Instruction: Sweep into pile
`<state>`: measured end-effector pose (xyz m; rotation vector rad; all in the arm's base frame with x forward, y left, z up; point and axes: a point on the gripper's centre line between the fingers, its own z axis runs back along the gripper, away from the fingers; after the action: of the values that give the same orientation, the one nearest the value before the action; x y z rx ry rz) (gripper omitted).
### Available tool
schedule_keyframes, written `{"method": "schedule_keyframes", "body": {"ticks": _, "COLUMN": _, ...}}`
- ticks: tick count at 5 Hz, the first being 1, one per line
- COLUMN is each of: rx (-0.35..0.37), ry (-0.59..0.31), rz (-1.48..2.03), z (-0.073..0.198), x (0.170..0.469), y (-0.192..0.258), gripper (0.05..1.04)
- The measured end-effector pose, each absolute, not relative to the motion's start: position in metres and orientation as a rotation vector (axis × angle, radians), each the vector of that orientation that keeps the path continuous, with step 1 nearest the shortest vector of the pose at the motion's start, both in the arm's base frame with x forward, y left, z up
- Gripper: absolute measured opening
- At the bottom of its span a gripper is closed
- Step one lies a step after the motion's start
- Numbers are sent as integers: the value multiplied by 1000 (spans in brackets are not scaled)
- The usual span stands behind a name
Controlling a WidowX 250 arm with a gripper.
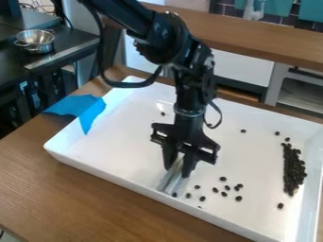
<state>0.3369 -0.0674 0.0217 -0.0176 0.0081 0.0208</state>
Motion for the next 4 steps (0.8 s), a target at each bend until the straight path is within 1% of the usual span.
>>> {"method": "schedule_keyframes", "body": {"ticks": 1, "rx": -40, "ry": 18, "rz": -2, "z": 22, "x": 336, "y": -97, "gripper": 362}}
{"method": "schedule_keyframes", "body": {"ticks": 2, "rx": -54, "ry": 22, "rz": 44, "z": 22, "x": 338, "y": -105, "gripper": 362}}
{"method": "schedule_keyframes", "body": {"ticks": 4, "rx": -96, "ry": 12, "rz": 113, "z": 21, "x": 347, "y": -144, "gripper": 362}}
